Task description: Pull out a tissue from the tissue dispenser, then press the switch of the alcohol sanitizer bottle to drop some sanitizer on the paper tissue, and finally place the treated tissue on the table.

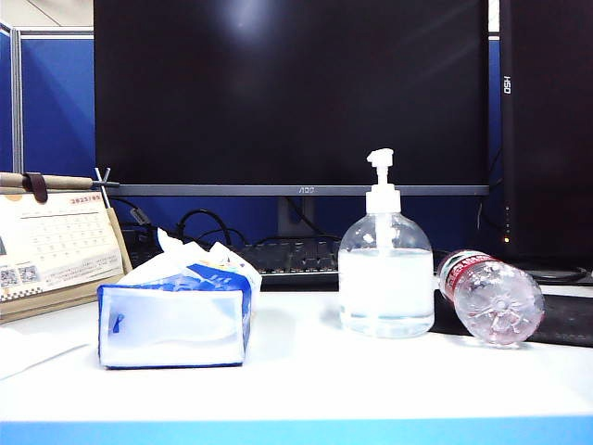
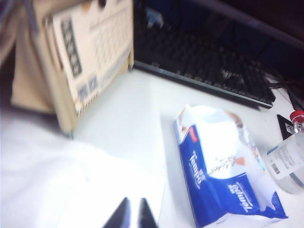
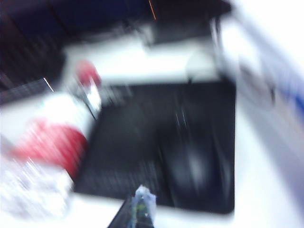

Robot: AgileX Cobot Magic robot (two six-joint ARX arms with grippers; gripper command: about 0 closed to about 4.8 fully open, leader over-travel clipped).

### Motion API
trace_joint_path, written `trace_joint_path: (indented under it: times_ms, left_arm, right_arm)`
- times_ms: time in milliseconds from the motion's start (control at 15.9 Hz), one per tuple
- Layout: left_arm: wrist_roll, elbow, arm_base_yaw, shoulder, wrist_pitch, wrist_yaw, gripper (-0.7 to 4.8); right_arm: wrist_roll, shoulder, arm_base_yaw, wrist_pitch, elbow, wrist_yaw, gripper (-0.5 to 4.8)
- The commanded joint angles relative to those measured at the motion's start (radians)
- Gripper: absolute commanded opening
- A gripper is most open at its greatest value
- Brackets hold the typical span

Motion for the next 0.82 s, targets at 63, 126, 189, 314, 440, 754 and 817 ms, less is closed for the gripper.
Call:
trace_joint_path:
  times_ms: [63,126,189,314,440,754,817]
  left_arm:
    - [-0.034,-0.006,0.0,-0.001,-0.029,-0.002,0.4]
    - [-0.037,-0.006,0.0,-0.001,-0.052,-0.002,0.4]
    - [-0.036,-0.006,0.0,-0.001,-0.069,-0.002,0.4]
    - [-0.029,-0.006,0.0,-0.001,-0.073,-0.004,0.4]
    - [-0.029,-0.006,0.0,-0.001,-0.073,-0.004,0.4]
    - [-0.029,-0.006,0.0,-0.001,-0.073,-0.005,0.4]
    - [-0.029,-0.006,0.0,-0.001,-0.074,-0.005,0.4]
  right_arm:
    - [0.1,-0.004,0.003,0.014,-0.034,-0.021,-0.01]
    - [0.1,-0.008,0.003,0.014,-0.037,-0.02,-0.01]
    - [0.1,-0.012,0.003,0.014,-0.037,-0.02,-0.01]
    - [0.098,-0.012,0.002,0.014,-0.037,-0.018,-0.01]
    - [0.098,-0.013,0.002,0.014,-0.037,-0.016,-0.01]
    - [0.098,-0.013,0.002,0.014,-0.037,-0.016,-0.01]
    - [0.098,-0.013,0.002,0.014,-0.037,-0.016,-0.01]
